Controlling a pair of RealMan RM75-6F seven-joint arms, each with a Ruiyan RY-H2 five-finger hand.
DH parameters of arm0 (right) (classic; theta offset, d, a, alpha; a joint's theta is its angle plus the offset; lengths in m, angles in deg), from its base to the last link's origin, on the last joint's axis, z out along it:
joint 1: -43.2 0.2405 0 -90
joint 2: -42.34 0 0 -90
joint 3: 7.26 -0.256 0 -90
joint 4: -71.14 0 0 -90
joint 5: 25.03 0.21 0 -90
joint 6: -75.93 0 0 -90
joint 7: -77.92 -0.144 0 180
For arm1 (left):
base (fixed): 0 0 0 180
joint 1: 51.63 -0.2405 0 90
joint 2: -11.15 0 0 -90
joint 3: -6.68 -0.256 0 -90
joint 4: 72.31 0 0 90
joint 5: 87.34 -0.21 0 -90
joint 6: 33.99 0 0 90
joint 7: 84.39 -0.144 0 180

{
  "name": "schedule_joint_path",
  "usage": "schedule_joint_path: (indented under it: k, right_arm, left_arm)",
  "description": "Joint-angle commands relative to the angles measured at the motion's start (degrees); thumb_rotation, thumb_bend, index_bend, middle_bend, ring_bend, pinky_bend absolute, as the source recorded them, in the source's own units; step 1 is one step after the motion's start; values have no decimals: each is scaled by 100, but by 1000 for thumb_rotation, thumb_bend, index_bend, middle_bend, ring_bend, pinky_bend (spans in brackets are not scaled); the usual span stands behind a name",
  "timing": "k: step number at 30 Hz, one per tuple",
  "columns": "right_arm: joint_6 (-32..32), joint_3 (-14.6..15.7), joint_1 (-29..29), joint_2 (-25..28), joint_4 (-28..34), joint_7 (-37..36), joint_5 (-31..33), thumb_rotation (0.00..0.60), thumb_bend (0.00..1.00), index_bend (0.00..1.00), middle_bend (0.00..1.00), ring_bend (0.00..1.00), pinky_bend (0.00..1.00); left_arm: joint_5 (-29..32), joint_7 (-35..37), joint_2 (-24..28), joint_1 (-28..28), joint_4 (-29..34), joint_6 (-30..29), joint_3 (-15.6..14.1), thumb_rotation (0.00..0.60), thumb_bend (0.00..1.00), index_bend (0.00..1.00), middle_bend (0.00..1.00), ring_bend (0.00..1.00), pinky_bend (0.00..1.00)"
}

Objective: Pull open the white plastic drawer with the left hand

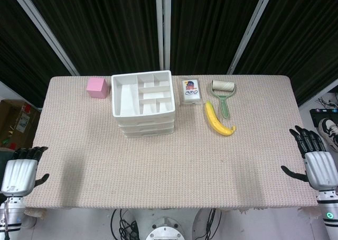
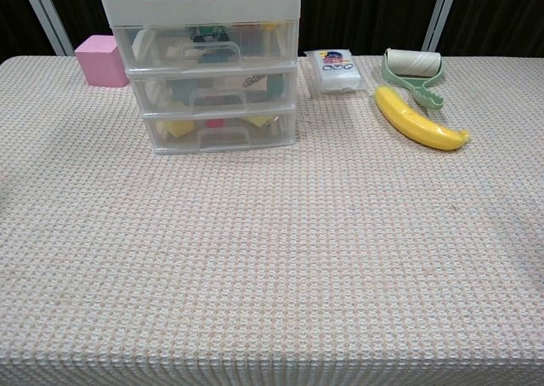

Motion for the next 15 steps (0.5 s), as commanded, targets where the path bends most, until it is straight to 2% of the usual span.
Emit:
schedule_joint_path:
  k: [1,3,5,8,11,15]
  right_arm:
    - [73,7,-23,36,-23,-48,-48,600,54,0,7,0,0]
    - [183,-36,-39,84,-29,-85,-71,600,54,0,8,0,0]
    - [288,-82,-51,131,-31,-89,-94,600,55,0,7,0,0]
    - [357,-114,-53,207,-13,-86,-120,600,54,0,8,0,0]
    - [277,-87,-13,214,-28,-180,-150,600,54,0,8,0,0]
    - [199,-63,30,180,-96,-266,-161,600,54,0,8,0,0]
  left_arm:
    - [-171,162,-92,102,138,14,27,600,38,266,300,293,258]
    - [-372,322,-187,242,255,87,58,600,37,279,308,308,281]
    - [-506,545,-270,418,392,264,89,600,40,292,320,334,360]
    - [-632,1043,-452,828,526,797,139,600,58,323,382,426,619]
    - [-575,1475,-704,1258,613,1406,218,600,69,351,494,565,837]
    - [-145,2109,-1238,1783,594,2061,514,600,100,369,609,718,967]
